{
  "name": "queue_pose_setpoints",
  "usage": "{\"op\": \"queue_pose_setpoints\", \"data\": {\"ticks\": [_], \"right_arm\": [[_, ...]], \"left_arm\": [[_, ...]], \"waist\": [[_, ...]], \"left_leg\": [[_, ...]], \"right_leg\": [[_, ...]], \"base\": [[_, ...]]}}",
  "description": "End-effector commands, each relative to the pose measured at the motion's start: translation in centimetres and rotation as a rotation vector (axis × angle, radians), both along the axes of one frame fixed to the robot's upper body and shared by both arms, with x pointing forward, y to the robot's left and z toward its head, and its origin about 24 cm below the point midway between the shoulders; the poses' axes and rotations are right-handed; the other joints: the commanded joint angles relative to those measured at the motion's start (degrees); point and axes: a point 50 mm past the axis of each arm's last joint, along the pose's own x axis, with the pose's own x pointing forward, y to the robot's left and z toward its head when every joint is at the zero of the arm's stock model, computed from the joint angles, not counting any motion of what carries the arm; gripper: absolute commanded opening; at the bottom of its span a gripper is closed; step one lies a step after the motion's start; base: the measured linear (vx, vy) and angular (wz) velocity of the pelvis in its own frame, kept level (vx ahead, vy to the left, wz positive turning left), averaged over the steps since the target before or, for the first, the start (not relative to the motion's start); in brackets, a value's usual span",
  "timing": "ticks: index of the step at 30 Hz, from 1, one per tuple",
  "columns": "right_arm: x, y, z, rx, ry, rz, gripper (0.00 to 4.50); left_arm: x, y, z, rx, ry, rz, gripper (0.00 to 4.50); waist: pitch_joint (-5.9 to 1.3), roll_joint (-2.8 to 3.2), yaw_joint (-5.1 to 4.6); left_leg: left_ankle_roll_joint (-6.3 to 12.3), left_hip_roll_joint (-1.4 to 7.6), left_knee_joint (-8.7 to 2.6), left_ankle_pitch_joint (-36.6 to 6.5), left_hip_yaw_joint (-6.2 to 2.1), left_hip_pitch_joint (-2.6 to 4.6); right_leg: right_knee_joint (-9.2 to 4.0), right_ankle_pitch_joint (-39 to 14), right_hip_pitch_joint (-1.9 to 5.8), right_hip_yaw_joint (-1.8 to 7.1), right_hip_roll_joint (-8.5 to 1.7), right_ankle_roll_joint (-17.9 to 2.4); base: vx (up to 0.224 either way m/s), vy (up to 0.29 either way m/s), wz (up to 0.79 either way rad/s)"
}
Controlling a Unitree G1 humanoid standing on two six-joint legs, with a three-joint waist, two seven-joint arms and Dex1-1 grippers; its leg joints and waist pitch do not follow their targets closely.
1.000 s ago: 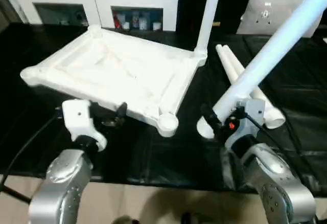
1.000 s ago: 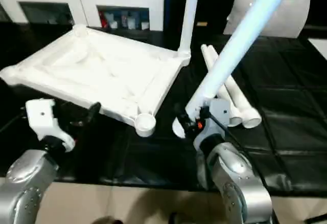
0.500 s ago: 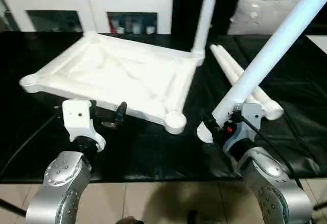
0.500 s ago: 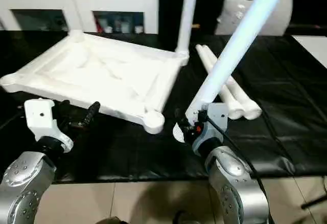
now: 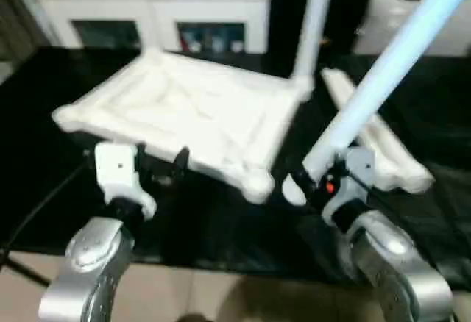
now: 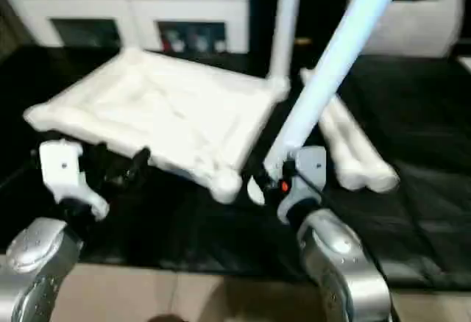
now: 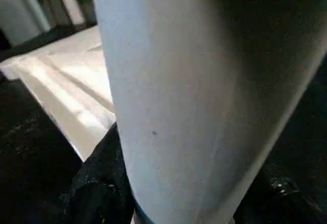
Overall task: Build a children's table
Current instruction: Pick table leg, then insert table leg to table base
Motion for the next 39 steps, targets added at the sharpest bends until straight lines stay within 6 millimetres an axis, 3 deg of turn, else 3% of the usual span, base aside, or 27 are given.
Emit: {"op": "queue_pose_setpoints", "data": {"ticks": [1,2,3,4,5,6,7,8,9,10,11,12,13,14,15,16,17,18,20,22,24,25,28,34,35,36,39], "right_arm": [[0.1,-0.4,0.6,-0.002,-0.029,-0.008,1.91],[0.1,-0.4,0.7,0.000,-0.029,-0.010,1.91],[0.2,-0.5,0.7,-0.002,-0.030,-0.014,1.91],[0.2,-0.7,0.7,-0.004,-0.031,-0.018,1.91],[0.1,-0.8,0.7,-0.004,-0.033,-0.020,1.91],[0.1,-0.8,0.7,-0.004,-0.034,-0.020,1.91],[0.0,-0.8,0.7,-0.005,-0.033,-0.020,1.91],[0.0,-0.9,0.7,-0.009,-0.036,-0.022,1.91],[-0.2,-0.9,0.7,-0.017,-0.040,-0.025,1.91],[-0.2,-1.0,0.7,-0.018,-0.038,-0.027,1.91],[-0.3,-1.0,0.6,-0.018,-0.036,-0.029,1.91],[-0.3,-1.0,0.6,-0.017,-0.035,-0.029,1.91],[-0.3,-1.0,0.6,-0.023,-0.036,-0.034,1.91],[-0.3,-1.2,0.7,-0.030,-0.044,-0.041,1.91],[-0.3,-1.2,0.8,-0.034,-0.050,-0.045,1.91],[-0.3,-1.3,0.9,-0.030,-0.063,-0.042,1.91],[-0.3,-1.3,1.0,-0.027,-0.072,-0.039,1.91],[-0.2,-1.4,1.0,-0.032,-0.069,-0.031,1.91],[-0.1,-1.5,1.1,-0.047,-0.079,-0.014,1.91],[0.0,-1.5,1.3,-0.059,-0.107,0.019,1.91],[0.1,-1.3,1.5,-0.042,-0.127,0.068,1.91],[0.2,-1.3,1.7,-0.041,-0.133,0.084,1.91],[0.7,-1.2,1.8,-0.069,-0.141,0.134,1.91],[0.5,-0.7,1.8,-0.065,-0.123,0.292,1.91],[0.4,-0.6,1.8,-0.061,-0.123,0.316,1.91],[0.3,-0.5,1.7,-0.054,-0.122,0.346,1.91],[0.0,-0.3,1.7,-0.049,-0.118,0.396,1.91]], "left_arm": [[0.0,-0.4,-0.1,-0.007,0.004,-0.020,4.50],[0.0,-0.4,-0.1,-0.008,0.005,-0.022,4.50],[0.0,-0.5,-0.1,-0.007,0.005,-0.029,4.50],[0.0,-0.7,-0.2,0.001,0.003,-0.049,4.50],[0.0,-0.8,-0.2,0.001,0.000,-0.061,4.50],[0.1,-0.8,-0.2,-0.001,-0.003,-0.066,4.50],[0.1,-0.9,-0.3,-0.007,0.003,-0.068,4.50],[0.0,-0.9,-0.3,-0.009,0.007,-0.071,4.50],[0.0,-1.0,-0.3,-0.016,0.007,-0.084,4.50],[0.0,-1.1,-0.5,-0.017,0.014,-0.101,4.50],[-0.1,-1.2,-0.6,-0.007,0.018,-0.111,4.50],[-0.1,-1.2,-0.6,-0.001,0.021,-0.118,4.50],[-0.3,-1.3,-1.0,0.015,0.036,-0.149,4.50],[-0.5,-1.4,-1.1,0.020,0.044,-0.175,4.50],[-0.5,-1.4,-1.2,0.021,0.047,-0.187,4.50],[-0.5,-1.3,-1.2,0.026,0.050,-0.205,4.50],[-0.4,-1.3,-1.3,0.030,0.051,-0.215,4.50],[-0.3,-1.2,-1.2,0.043,0.053,-0.246,4.50],[0.1,-1.0,-1.0,0.089,0.049,-0.311,4.50],[0.4,-0.7,-0.8,0.141,0.042,-0.380,4.50],[0.6,-0.1,-0.5,0.211,0.040,-0.486,4.50],[0.7,0.3,-0.5,0.243,0.048,-0.536,4.50],[0.8,1.5,-0.4,0.365,0.061,-0.716,4.32],[0.9,3.8,-0.8,0.500,0.198,-0.961,3.87],[1.0,4.1,-0.9,0.515,0.220,-0.991,3.87],[1.2,4.4,-1.0,0.535,0.243,-1.034,3.75],[1.7,4.5,-1.2,0.563,0.268,-1.098,3.57]], "waist": [[-4.44,1.88,-3.17],[-4.24,1.29,-3.56],[-3.86,0.94,-3.67],[-3.62,-0.29,-3.15],[-2.78,-2.17,-3.39],[-2.84,-3.79,-2.98],[-2.82,-5.55,-0.46],[-2.60,-5.78,0.48],[-3.89,-4.50,0.26],[-2.81,-4.48,-1.40],[-2.69,-4.03,-1.25],[-2.15,-2.85,-1.52],[-2.83,0.04,-0.89],[-3.26,-0.13,-2.04],[-3.75,-0.11,-1.87],[-3.91,-0.49,-2.06],[-3.71,-0.47,-1.77],[-3.28,-1.22,-1.65],[-2.81,-1.33,-1.45],[-2.36,-0.94,-1.65],[-2.39,-1.48,-1.82],[-2.42,-1.30,-1.66],[-2.57,-1.26,-1.75],[-2.82,-1.19,-1.19],[-2.87,-1.27,-1.35],[-2.96,-1.14,-1.08],[-3.17,-1.15,-0.86]], "left_leg": [[23.40,11.43,-5.00,7.66,-9.75,10.01],[25.53,11.28,-4.70,11.52,-9.02,8.95],[27.76,10.34,-4.89,18.13,-7.07,7.29],[16.88,10.82,-6.32,13.63,1.19,6.54],[13.07,8.53,-7.69,3.80,3.26,5.12],[11.17,5.32,-6.13,-3.27,5.60,5.65],[7.09,-3.21,3.49,-15.06,6.34,1.65],[7.31,-0.45,5.49,-8.29,1.80,-2.99],[2.92,-0.80,5.87,2.86,-0.14,-4.53],[1.15,-0.43,5.03,7.40,-1.15,-5.14],[0.10,-0.48,3.75,10.81,-1.12,-4.68],[-0.43,0.17,-1.14,18.26,-1.06,-4.34],[2.31,3.77,-4.00,14.64,-1.92,-3.71],[4.58,7.13,-3.81,12.63,-3.19,-4.01],[5.74,8.19,-3.86,10.79,-3.67,-2.71],[6.62,7.33,-3.78,10.54,-3.04,-3.23],[6.48,6.87,-3.79,10.29,-2.67,-3.41],[5.95,6.25,-4.10,7.09,-1.87,-3.70],[4.19,6.13,-4.76,2.05,-1.35,-3.44],[1.38,6.59,-5.56,-6.39,-1.19,-2.41],[0.69,6.62,-5.88,-7.14,-1.00,-2.68],[0.63,6.31,-5.84,-7.83,-0.74,-2.38],[-0.39,6.51,-6.11,-7.77,-0.16,-2.49],[0.27,6.46,-6.06,-7.11,0.58,-1.85],[0.26,6.51,-6.14,-6.49,0.64,-2.12],[0.35,6.69,-6.19,-6.43,0.72,-1.77],[0.51,6.93,-6.23,-5.46,1.12,-1.78]], "right_leg": [[4.01,-4.15,-8.65,-0.84,-2.20,2.11],[4.78,-1.48,-9.64,-0.75,-2.73,4.89],[5.67,2.65,-11.04,-0.81,-3.19,7.75],[4.71,9.02,-11.73,-2.20,-3.52,4.17],[0.40,12.94,-9.08,-1.36,-4.40,-0.08],[-2.69,11.75,-8.27,0.19,-4.56,-2.78],[-10.02,-15.83,-0.85,10.69,-8.33,-9.46],[-9.13,-18.44,3.24,10.41,-14.17,-10.75],[-6.72,-7.38,2.85,8.29,-11.51,-7.25],[-6.38,8.72,1.58,7.07,-10.89,-8.34],[-6.34,15.99,0.49,5.16,-9.74,-8.25],[-6.30,21.34,-1.93,1.07,-5.96,-5.96],[-6.74,17.03,-2.51,1.15,-5.01,-2.64],[-4.60,15.98,-2.50,1.30,-4.55,-2.23],[-4.46,15.49,-2.72,1.73,-5.63,-3.12],[-4.49,18.24,-2.06,2.35,-6.79,-5.86],[-4.72,19.05,-2.11,2.42,-6.93,-7.02],[-5.43,16.94,-1.84,2.54,-7.07,-8.38],[-6.21,9.89,-1.68,2.44,-6.98,-8.93],[-6.99,-1.97,-2.23,2.59,-6.85,-8.75],[-7.22,-3.82,-2.22,2.79,-6.98,-8.44],[-7.35,-5.72,-2.63,2.99,-7.03,-7.96],[-7.26,-6.92,-2.79,2.91,-7.06,-7.68],[-7.17,-4.95,-3.15,3.13,-7.16,-7.95],[-6.94,-4.05,-2.89,3.11,-7.21,-8.24],[-6.98,-3.35,-3.12,2.97,-7.23,-8.55],[-6.65,0.03,-2.91,2.87,-7.44,-10.00]], "base": [[0.186,0.004,0.07],[0.186,0.004,0.07],[0.150,-0.015,0.08],[0.148,-0.045,-0.33],[0.148,-0.045,-0.33],[0.148,-0.083,-0.69],[0.166,-0.093,-0.65],[0.166,-0.093,-0.65],[0.180,-0.071,-0.34],[0.140,-0.072,-0.09],[0.140,-0.072,-0.09],[0.092,-0.072,-0.16],[0.096,0.006,-0.16],[0.096,0.006,-0.16],[0.117,0.041,-0.01],[0.074,0.014,0.09],[0.074,0.014,0.09],[0.000,0.000,0.00],[0.000,0.000,0.00],[0.000,0.000,0.00],[0.000,0.000,0.00],[0.000,0.000,0.00],[0.000,0.000,0.00],[0.000,0.000,0.00],[0.000,0.000,0.00],[0.000,0.000,0.00],[0.000,0.000,0.00]]}}
